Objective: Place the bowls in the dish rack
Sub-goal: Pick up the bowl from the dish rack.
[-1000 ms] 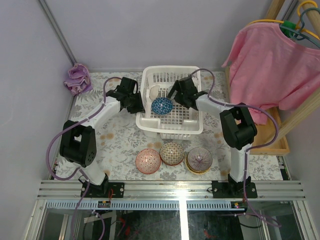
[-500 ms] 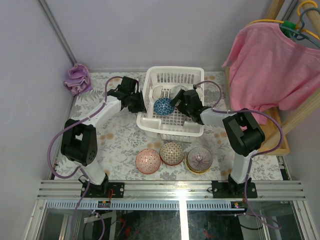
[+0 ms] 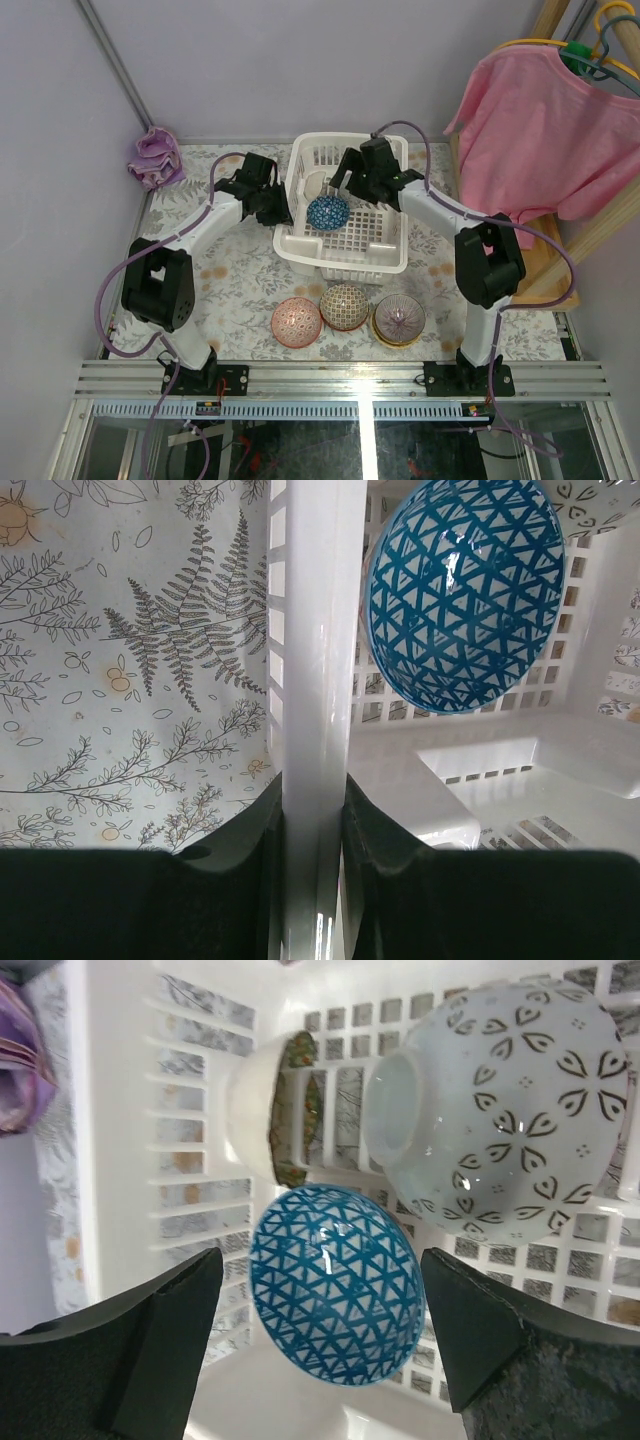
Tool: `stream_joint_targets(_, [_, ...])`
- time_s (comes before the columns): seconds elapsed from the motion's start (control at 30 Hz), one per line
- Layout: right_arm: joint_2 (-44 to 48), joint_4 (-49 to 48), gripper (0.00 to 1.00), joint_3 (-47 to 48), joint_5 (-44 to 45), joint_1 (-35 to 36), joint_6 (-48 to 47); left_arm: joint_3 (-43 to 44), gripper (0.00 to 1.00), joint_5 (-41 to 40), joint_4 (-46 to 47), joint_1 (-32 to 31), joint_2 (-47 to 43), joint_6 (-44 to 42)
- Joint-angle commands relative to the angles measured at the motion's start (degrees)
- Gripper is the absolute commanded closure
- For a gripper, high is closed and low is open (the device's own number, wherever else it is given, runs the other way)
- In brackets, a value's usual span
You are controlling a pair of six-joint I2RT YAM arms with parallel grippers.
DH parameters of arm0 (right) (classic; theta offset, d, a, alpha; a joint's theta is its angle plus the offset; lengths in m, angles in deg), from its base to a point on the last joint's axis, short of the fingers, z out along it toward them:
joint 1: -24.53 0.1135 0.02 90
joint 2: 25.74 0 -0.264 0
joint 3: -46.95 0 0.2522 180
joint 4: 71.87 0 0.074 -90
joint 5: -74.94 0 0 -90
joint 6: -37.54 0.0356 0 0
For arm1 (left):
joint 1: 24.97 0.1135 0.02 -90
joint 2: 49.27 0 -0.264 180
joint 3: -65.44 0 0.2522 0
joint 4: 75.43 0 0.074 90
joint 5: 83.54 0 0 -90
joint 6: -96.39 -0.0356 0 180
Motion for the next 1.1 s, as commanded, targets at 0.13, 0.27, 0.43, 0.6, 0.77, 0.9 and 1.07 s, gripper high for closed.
stream_joint_targets(0.13, [-3.2, 18.4, 0.13, 6.6, 3.3, 1.8, -6.4, 0.2, 0.81, -1.4, -0.2, 0.6, -1.9, 0.6])
stream_joint_targets(0.27, [-3.9, 17.8, 0.16, 6.2, 3.8, 2.5, -6.6, 0.1, 0.81, -0.9, -0.1, 0.6, -2.0, 0.8])
stream_joint_targets(0.43, [-7.7, 17.6, 0.27, 8.8, 3.9, 3.9, -6.6, -0.1, 0.82, -0.9, -0.2, 0.6, -2.3, 0.8])
stream_joint_targets(0.6, [-11.7, 19.8, 0.35, 13.7, 5.9, 5.5, -6.7, -0.2, 0.82, -1.1, -0.4, 0.7, -2.7, 0.6])
stream_joint_targets(0.77, [-13.1, 20.7, 0.51, 14.5, 7.2, 6.2, -6.8, 0.1, 0.82, -1.4, -1.0, 0.7, -2.8, 0.2])
stream_joint_targets(0.9, [-12.2, 20.8, 0.81, 14.3, 7.5, 6.3, -7.3, 0.4, 0.82, -1.4, -1.3, 0.6, -2.8, 0.0])
stream_joint_targets(1.07, [-7.7, 20.2, 1.00, 13.6, 8.7, 6.2, -9.0, 0.8, 0.82, -1.5, -1.6, 0.7, -2.9, -0.1])
